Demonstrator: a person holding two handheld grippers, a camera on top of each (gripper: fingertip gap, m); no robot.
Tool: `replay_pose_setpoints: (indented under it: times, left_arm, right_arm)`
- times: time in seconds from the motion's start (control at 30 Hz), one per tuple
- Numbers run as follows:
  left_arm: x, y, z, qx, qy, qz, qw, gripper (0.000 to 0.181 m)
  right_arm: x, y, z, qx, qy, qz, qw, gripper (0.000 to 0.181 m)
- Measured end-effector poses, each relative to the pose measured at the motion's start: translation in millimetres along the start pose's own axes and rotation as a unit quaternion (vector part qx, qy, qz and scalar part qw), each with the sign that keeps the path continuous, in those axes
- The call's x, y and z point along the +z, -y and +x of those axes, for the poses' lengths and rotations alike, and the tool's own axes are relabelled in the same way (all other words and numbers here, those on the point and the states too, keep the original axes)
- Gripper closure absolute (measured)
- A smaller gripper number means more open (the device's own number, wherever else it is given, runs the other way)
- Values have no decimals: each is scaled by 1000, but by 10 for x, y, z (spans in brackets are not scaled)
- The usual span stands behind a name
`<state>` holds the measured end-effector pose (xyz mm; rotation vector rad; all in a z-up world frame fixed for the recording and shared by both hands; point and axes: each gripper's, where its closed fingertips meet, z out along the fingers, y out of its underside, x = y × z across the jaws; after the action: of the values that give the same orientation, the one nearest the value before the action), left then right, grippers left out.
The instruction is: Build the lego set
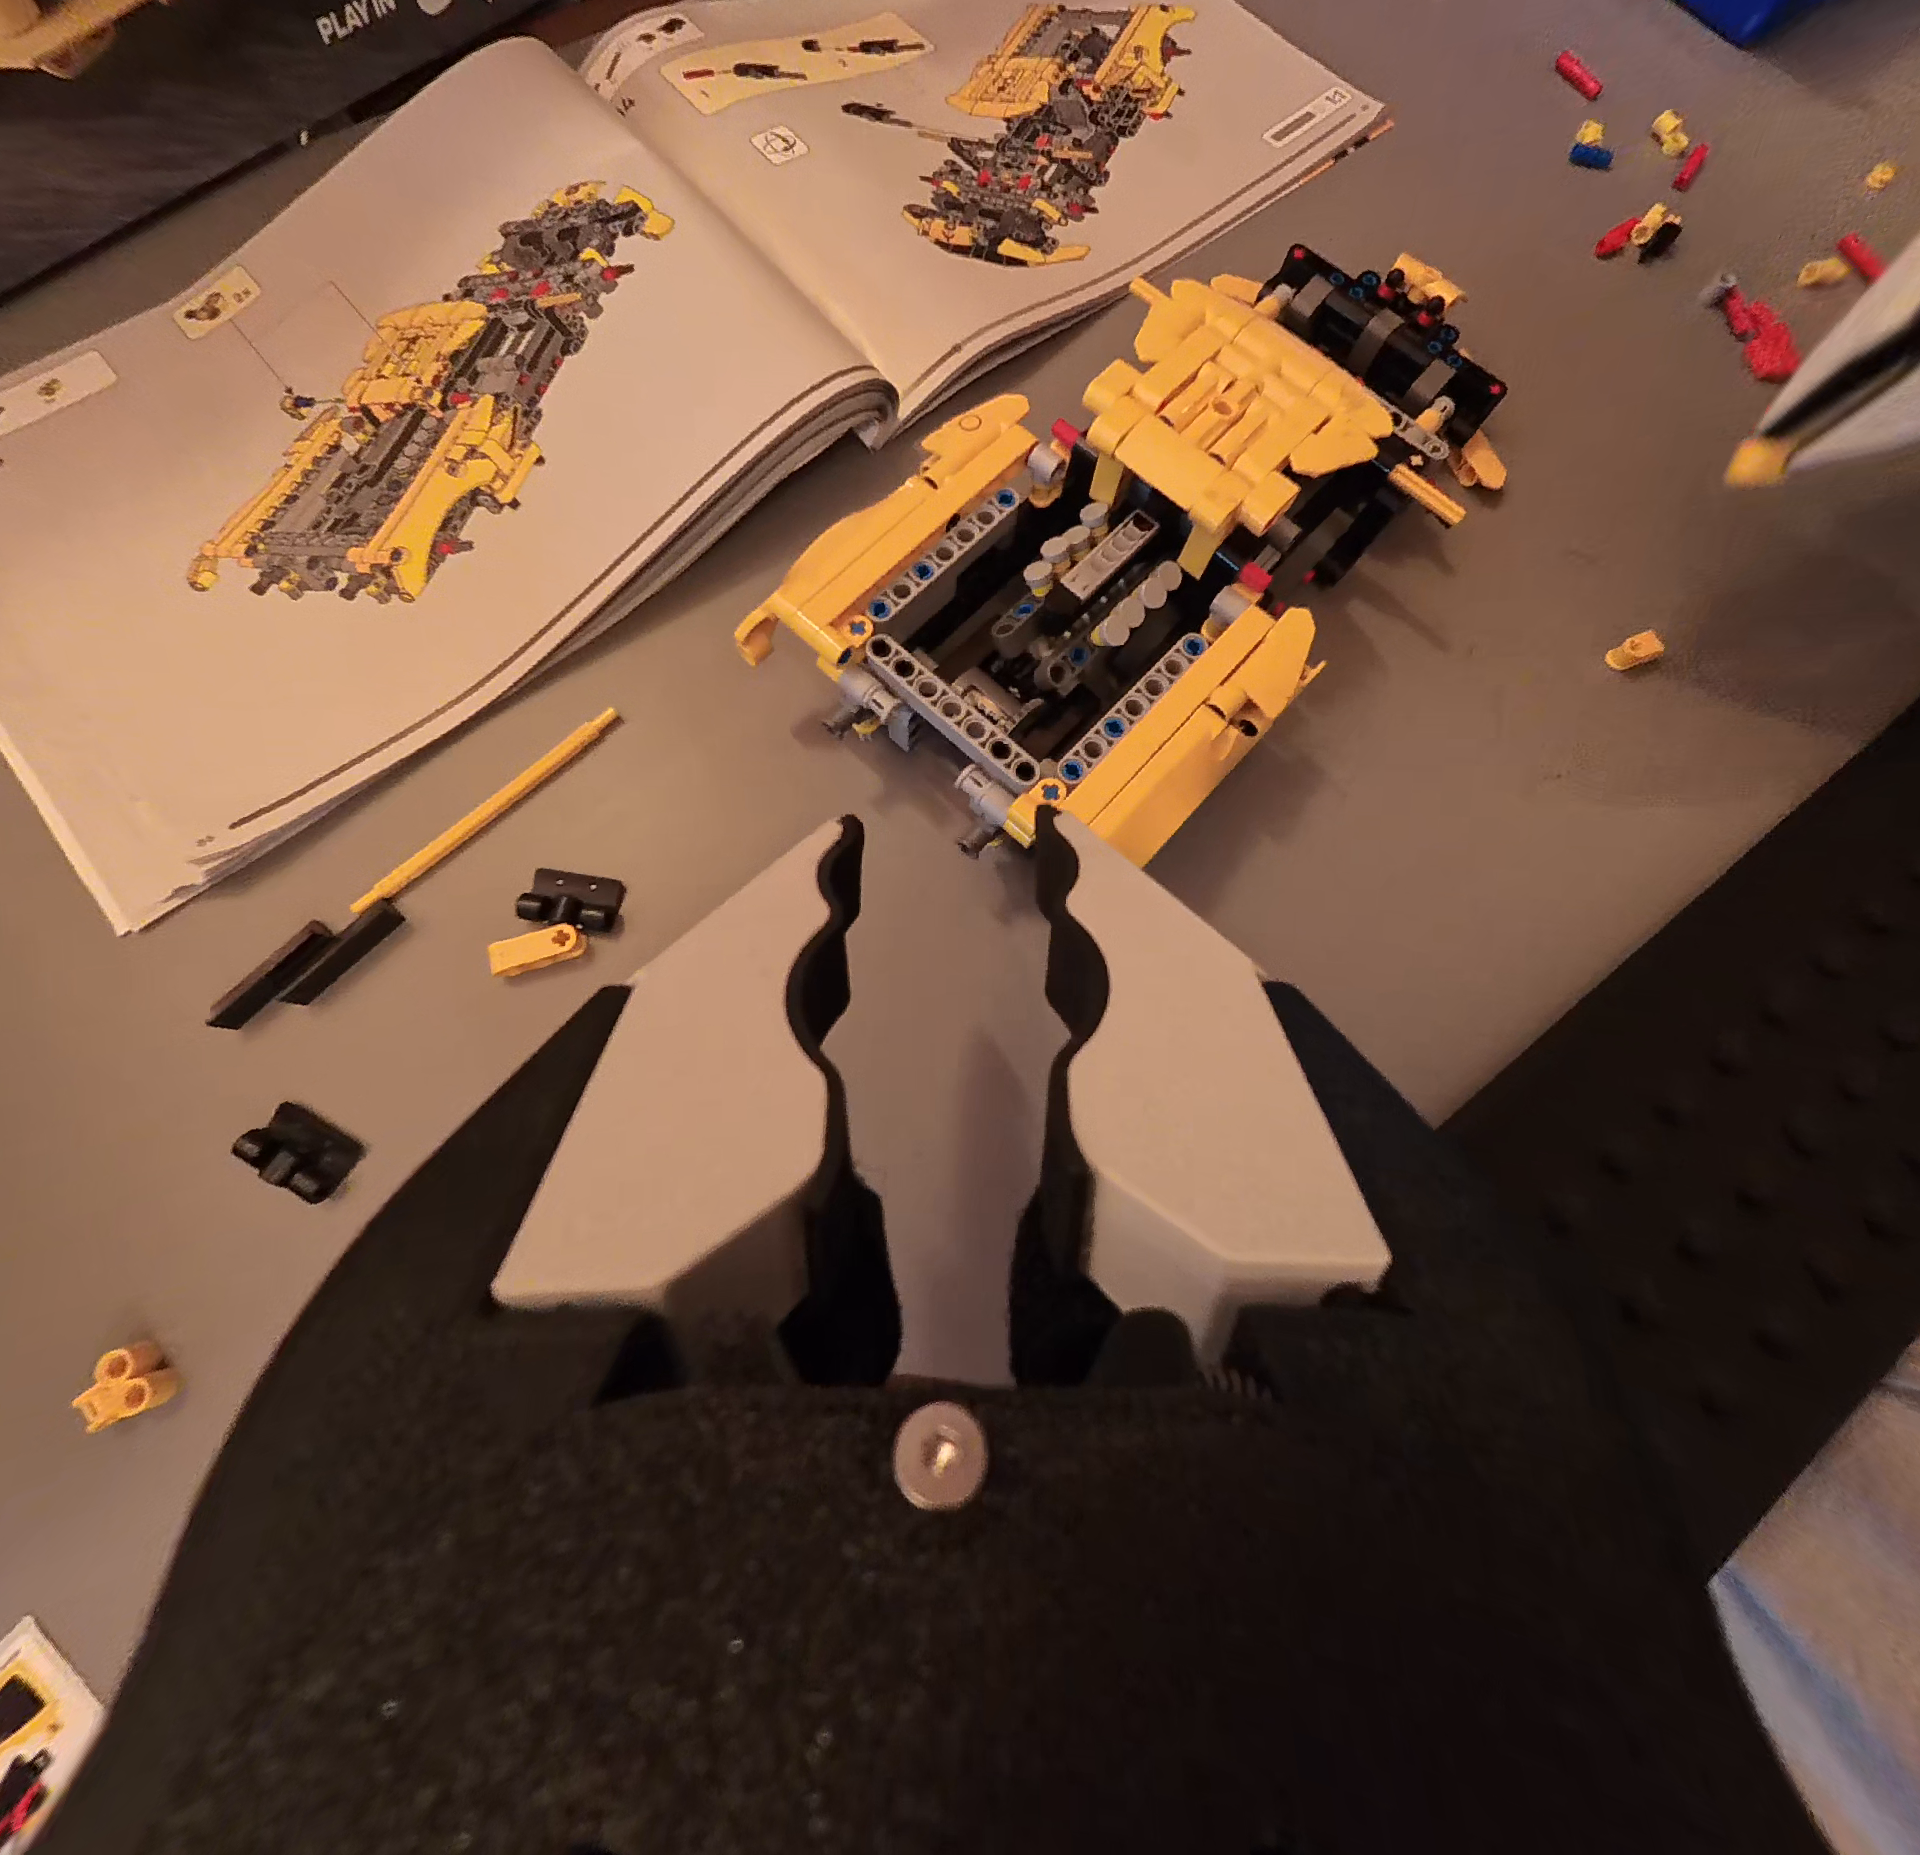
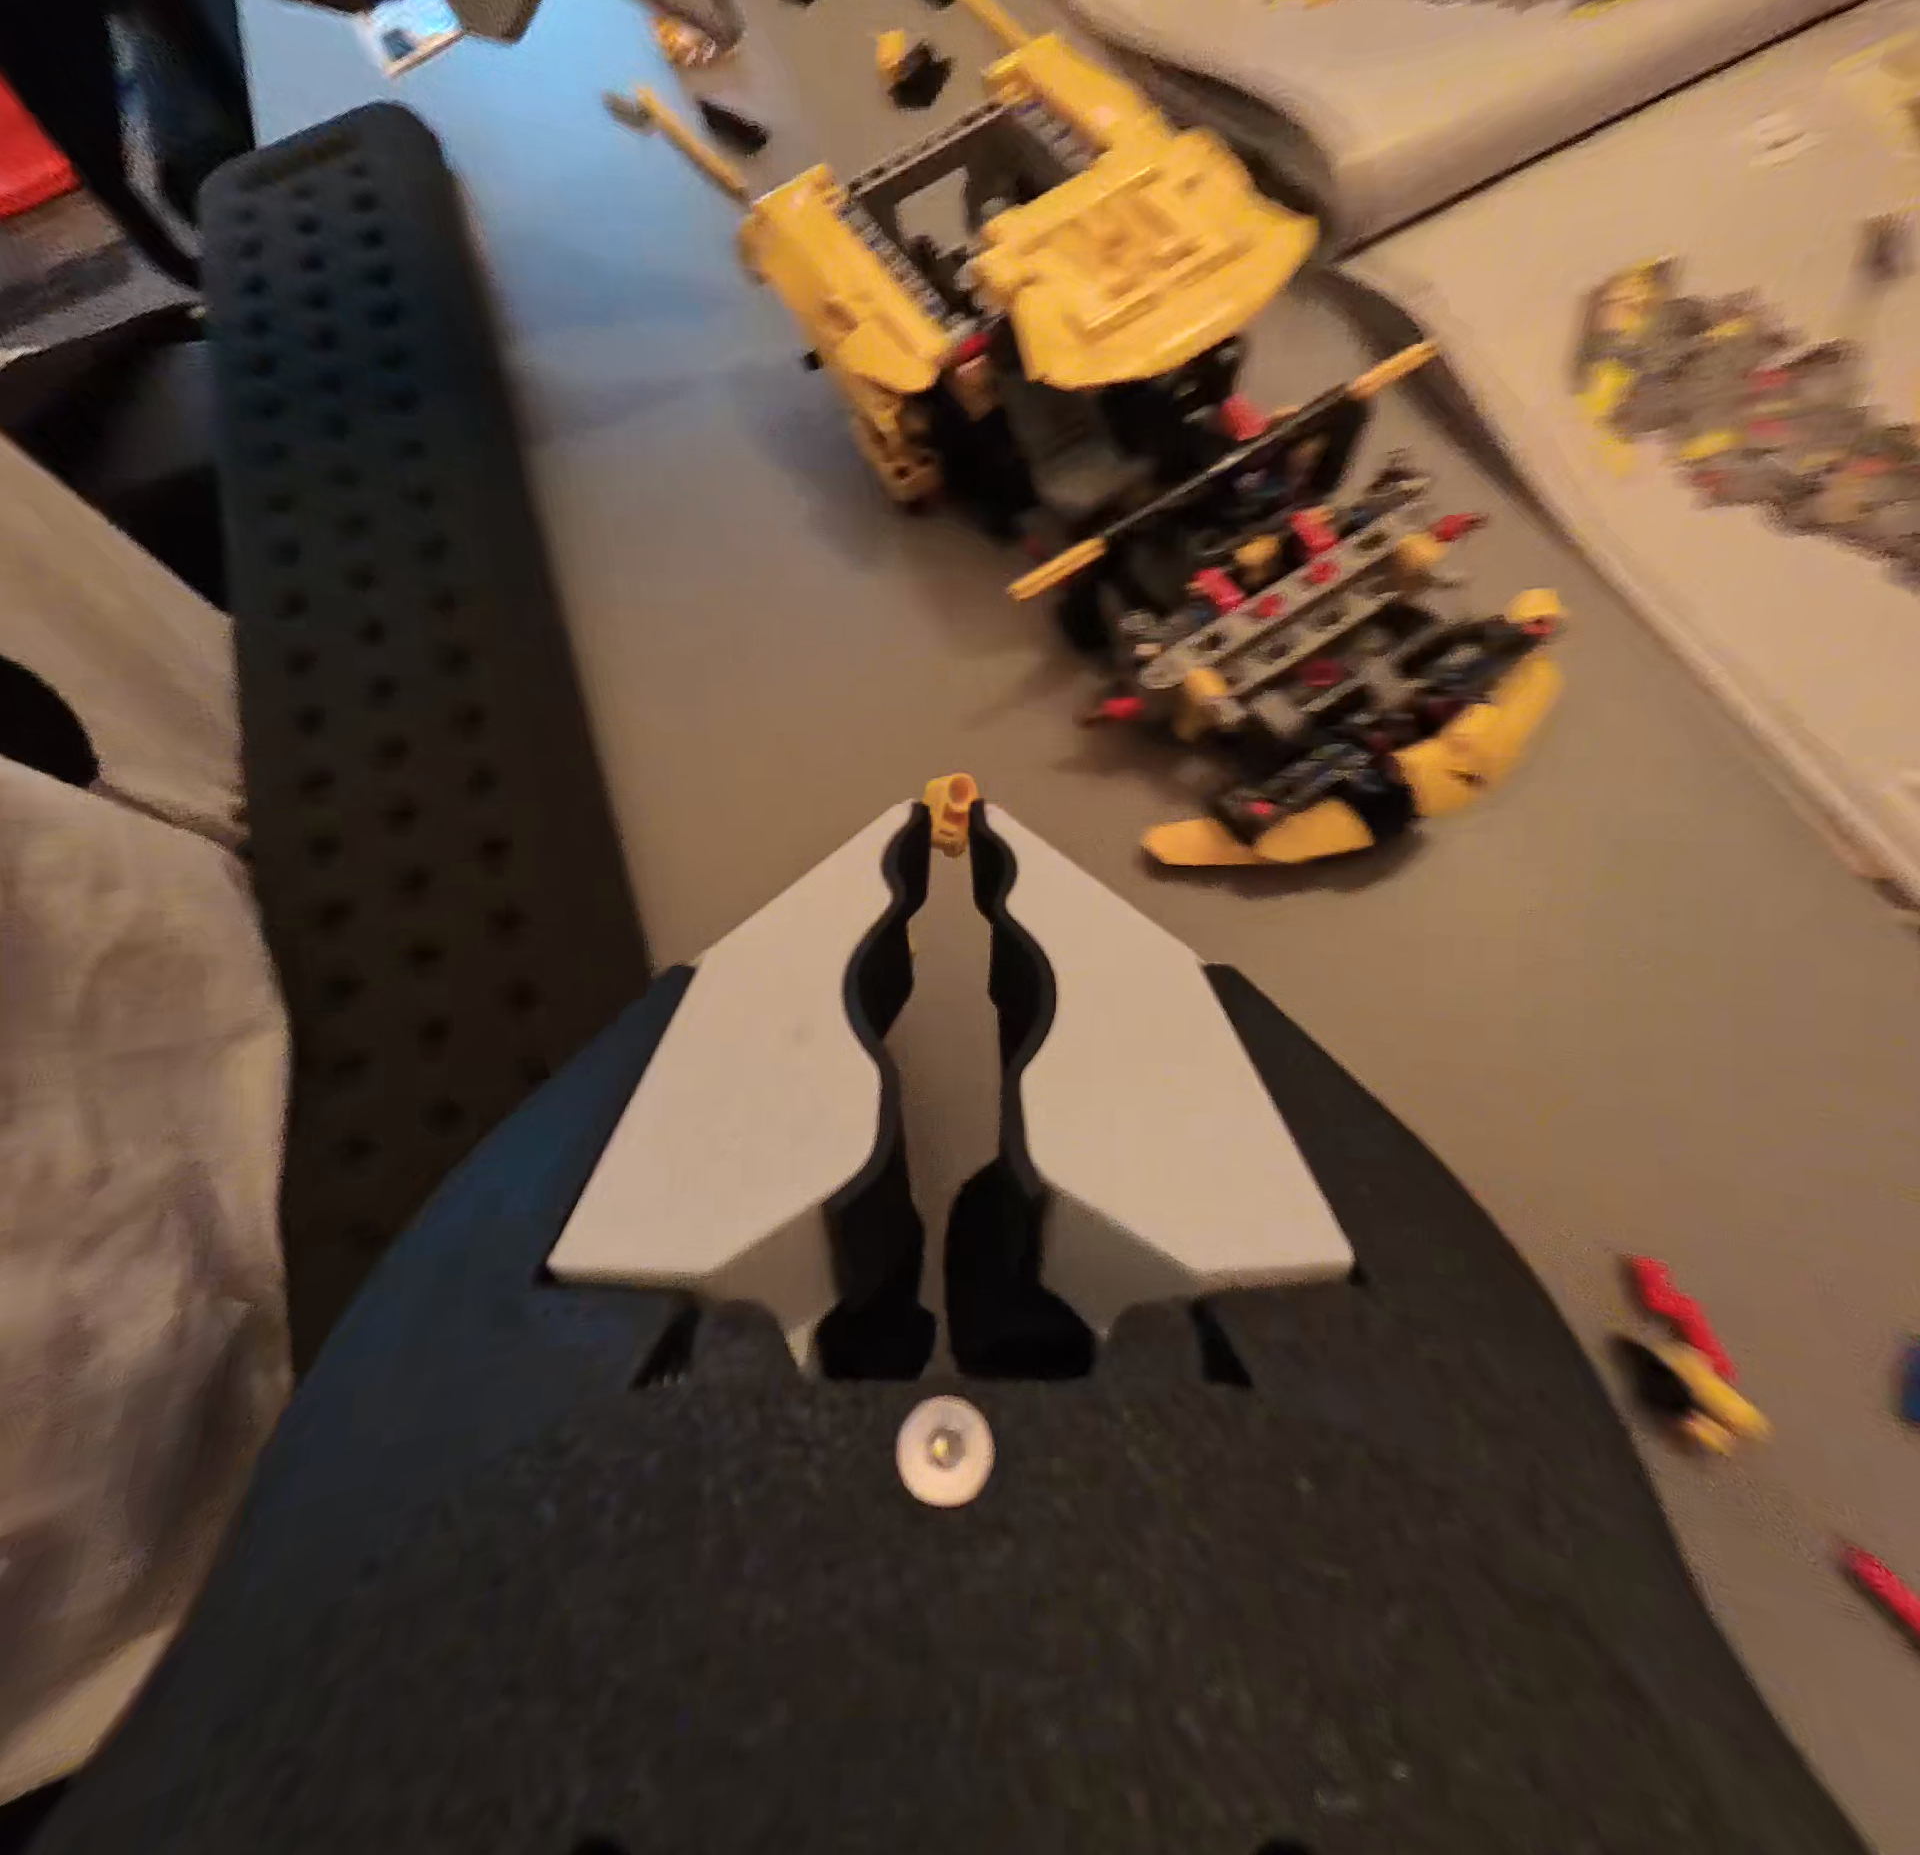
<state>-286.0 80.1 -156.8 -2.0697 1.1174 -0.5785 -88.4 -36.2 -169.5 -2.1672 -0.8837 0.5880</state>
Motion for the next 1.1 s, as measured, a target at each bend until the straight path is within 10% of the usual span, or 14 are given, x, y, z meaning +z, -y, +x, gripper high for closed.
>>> replay_pose_setpoints:
  times: [0.7,1.1]
  left_arm:
    - [-9,-75,2,-5,-7,5,1000,148]
    - [246,27,140,19,-42,-7,999,148]
  right_arm:
    - [533,-266,80,35,-90,-63,993,168]
    - [-1113,-1346,382,135,-204,-72,967,159]
